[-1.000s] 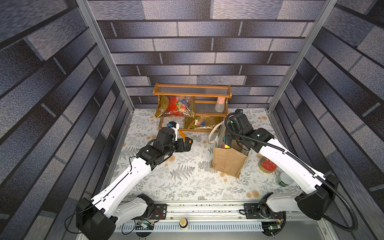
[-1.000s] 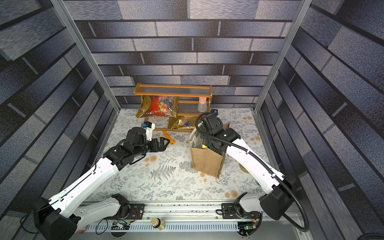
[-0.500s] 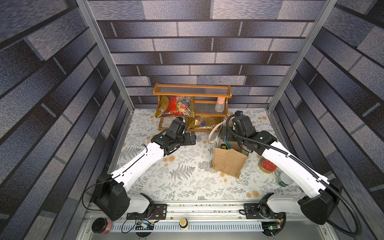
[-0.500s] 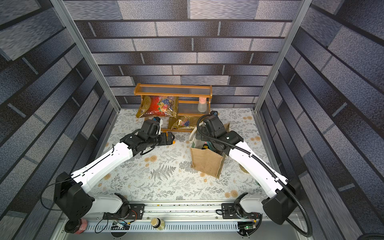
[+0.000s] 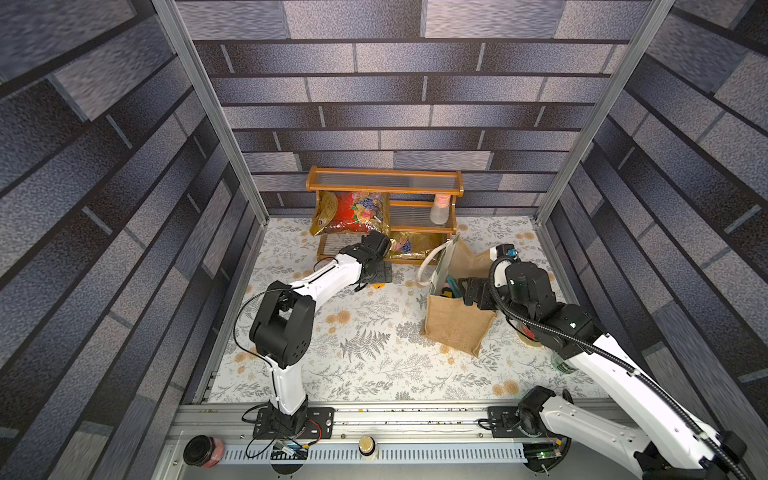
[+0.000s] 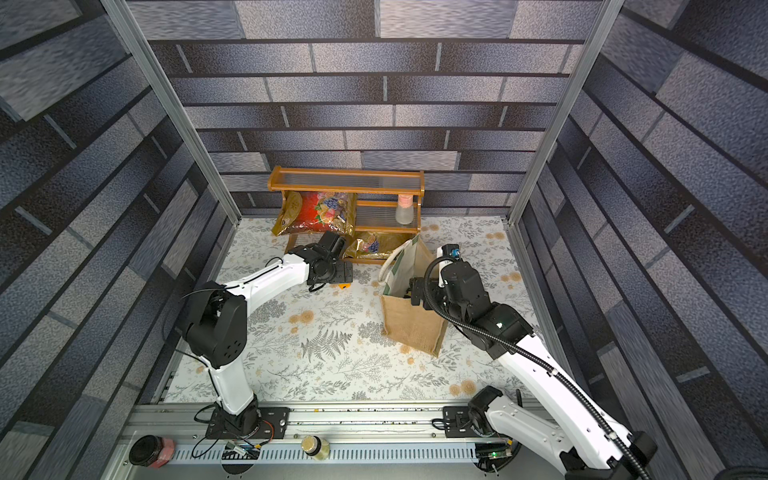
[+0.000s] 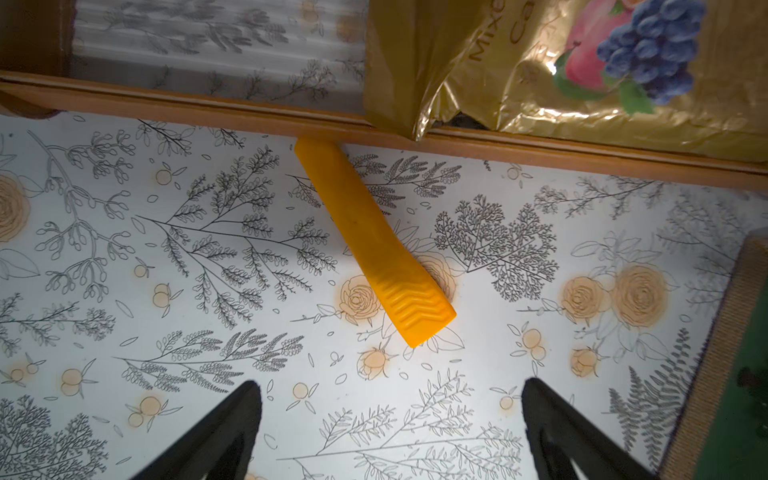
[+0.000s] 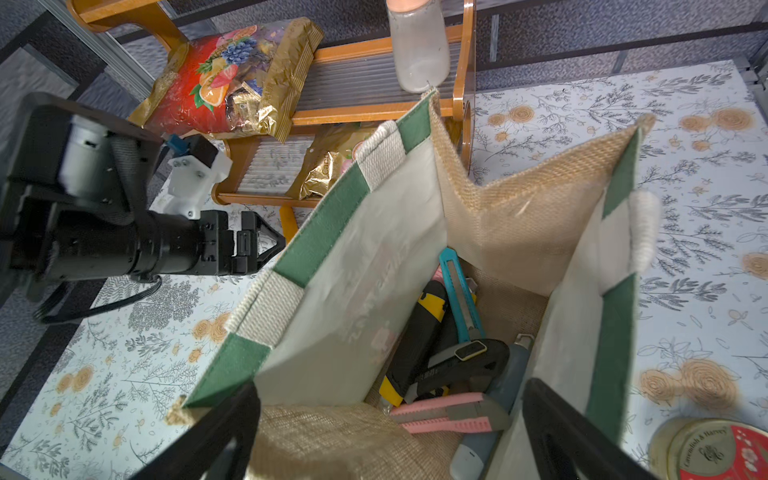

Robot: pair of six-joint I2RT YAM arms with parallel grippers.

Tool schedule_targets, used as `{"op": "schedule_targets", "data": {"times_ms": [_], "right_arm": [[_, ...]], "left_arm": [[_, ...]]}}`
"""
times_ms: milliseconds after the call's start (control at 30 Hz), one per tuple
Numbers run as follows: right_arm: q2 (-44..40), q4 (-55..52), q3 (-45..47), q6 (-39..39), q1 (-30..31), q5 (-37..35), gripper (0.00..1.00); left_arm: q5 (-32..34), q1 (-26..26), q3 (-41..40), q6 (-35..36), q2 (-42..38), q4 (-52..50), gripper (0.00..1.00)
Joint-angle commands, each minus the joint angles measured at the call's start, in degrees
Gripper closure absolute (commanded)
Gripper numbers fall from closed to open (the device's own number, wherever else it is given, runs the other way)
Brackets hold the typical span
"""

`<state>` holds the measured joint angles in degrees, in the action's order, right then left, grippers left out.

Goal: Place the art knife into the pouch
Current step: Place the utility knife in the pouch, then pick up the utility knife at the center of the board.

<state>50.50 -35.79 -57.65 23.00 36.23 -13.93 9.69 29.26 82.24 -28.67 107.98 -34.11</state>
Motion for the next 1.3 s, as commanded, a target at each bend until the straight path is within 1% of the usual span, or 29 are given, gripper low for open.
{"op": "schedule_targets", "data": {"times_ms": [0, 67, 233, 333, 500, 733, 833, 1000, 1167, 1267], "right_arm": [[-3.3, -2.2, 1.5, -1.9, -0.3, -2.0, 0.0], [-4.5, -2.8, 2.1, -2.3, -0.3, -2.3, 0.0], [-5.4, -4.8, 2.4, -3.0, -0.3, -3.6, 0.0], [-5.6, -5.2, 2.5, -3.5, -0.3, -4.0, 0.0], [-5.6, -5.5, 2.5, -3.6, -0.3, -4.3, 0.0], [-5.6, -5.8, 2.3, -3.6, -0.3, -5.1, 0.0], [-5.5, -5.7, 2.3, -3.6, -0.3, -5.2, 0.0], [-5.3, -5.8, 2.5, -3.4, -0.3, -5.9, 0.0], [-5.3, -5.7, 2.2, -3.2, -0.3, -5.1, 0.0], [-5.4, -5.6, 2.1, -3.0, -0.3, -4.6, 0.0]], "left_arm": [[4.2, 0.1, 4.6, -0.1, 3.7, -4.7, 0.0], [5.6, 0.5, 6.5, 0.5, 6.2, -5.7, 0.0], [4.1, 0.1, 8.7, 0.5, 9.7, -5.6, 0.05], [2.6, -0.8, 8.9, 0.9, 11.1, -5.0, 0.11], [2.4, -1.5, 9.8, 1.2, 12.9, -5.3, 0.2], [2.4, -2.1, 10.4, 1.9, 15.0, -6.1, 0.22], [2.2, -2.2, 9.7, 2.4, 14.8, -5.7, 0.27], [1.6, -2.2, 7.3, 2.7, 13.9, -4.5, 0.41], [1.1, -1.8, 4.0, 2.5, 12.5, -3.2, 0.46], [1.0, -1.4, 1.7, 2.2, 11.5, -2.5, 0.48]]}}
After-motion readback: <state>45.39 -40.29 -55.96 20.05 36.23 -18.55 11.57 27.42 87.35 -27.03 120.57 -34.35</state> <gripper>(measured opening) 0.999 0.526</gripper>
